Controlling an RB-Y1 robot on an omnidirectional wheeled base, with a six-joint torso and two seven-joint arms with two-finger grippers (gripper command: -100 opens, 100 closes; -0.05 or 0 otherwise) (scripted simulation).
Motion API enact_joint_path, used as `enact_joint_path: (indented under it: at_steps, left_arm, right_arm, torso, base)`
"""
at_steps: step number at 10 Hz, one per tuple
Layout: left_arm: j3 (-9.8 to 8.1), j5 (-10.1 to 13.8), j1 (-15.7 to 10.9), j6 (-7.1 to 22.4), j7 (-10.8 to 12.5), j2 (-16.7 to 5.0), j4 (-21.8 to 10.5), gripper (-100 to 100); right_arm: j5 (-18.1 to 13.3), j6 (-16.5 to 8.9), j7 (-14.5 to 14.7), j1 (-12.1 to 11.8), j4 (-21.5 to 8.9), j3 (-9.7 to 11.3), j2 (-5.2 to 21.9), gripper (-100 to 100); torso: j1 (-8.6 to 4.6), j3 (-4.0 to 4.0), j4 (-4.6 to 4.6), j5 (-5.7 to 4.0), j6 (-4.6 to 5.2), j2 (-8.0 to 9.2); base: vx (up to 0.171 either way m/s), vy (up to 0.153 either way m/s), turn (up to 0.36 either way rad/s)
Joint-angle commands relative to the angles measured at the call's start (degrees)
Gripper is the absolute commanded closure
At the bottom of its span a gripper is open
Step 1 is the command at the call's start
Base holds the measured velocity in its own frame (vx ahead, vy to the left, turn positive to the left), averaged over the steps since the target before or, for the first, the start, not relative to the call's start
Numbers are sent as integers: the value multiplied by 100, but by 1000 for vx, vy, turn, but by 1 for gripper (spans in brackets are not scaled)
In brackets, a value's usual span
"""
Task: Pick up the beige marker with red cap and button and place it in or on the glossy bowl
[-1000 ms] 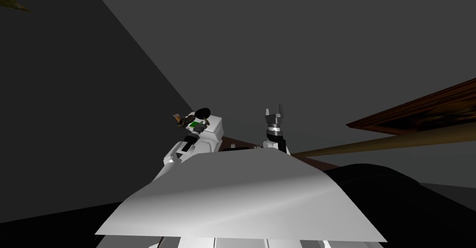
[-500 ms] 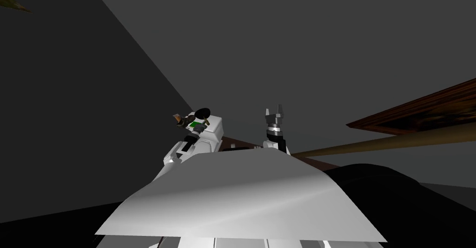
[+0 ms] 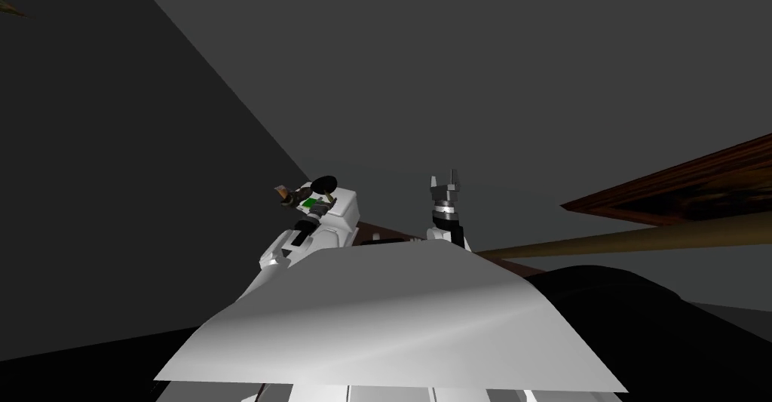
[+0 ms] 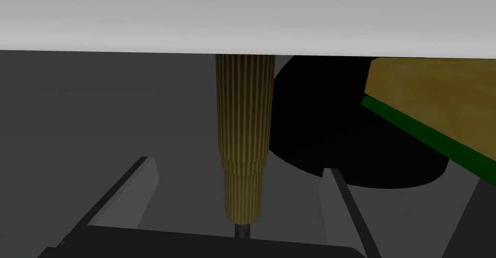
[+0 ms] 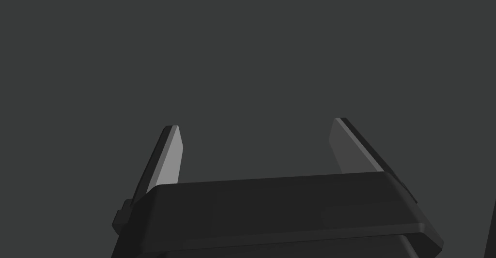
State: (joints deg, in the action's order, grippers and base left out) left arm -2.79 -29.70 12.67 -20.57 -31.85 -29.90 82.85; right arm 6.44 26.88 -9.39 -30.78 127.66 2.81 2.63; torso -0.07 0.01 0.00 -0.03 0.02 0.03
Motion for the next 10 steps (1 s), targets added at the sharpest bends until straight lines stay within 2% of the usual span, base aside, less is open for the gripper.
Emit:
enact_joint_path:
  at_steps: [1,2,3,4,8,9,10]
  left_arm:
    - [-64,18,-135,41,-4,8,-165,-100]
    - [-109,30,-242,78,-7,17,-286,-100]
    - [-86,17,-202,27,-31,39,-260,-100]
    - [-90,19,-217,34,-31,39,-275,100]
    - [-92,19,-216,34,-31,38,-273,100]
    - [-91,19,-216,34,-31,38,-273,0]
    - [-34,10,-64,16,-2,2,-85,100]
  right_arm:
    - [0,0,0,0,0,0,0,0]
    - [0,0,0,0,0,0,0,0]
    - [0,0,0,0,0,0,0,0]
    - [0,0,0,-1,0,-1,0,0]
    - [0,0,0,-1,0,-1,0,0]
    - [0,0,0,-1,0,-1,0,0]
    - [0,0,0,-1,0,-1,0,0]
  torso:
    - [0,0,0,0,0,0]
    - [6,3,1,1,-3,6]
    - [9,5,2,2,-2,9]
    - [8,4,1,2,-7,6]
    - [4,-1,-1,2,-5,-1]
    - [4,-1,-1,2,-5,-1]
    - [4,-1,-1,2,-5,-1]
  base:
    - [-27,6,-166]
    - [-33,10,-152]
    - [-15,7,-34]
    - [0,0,0]
    - [0,0,0]
    - [0,0,0]
    - [17,-2,212]
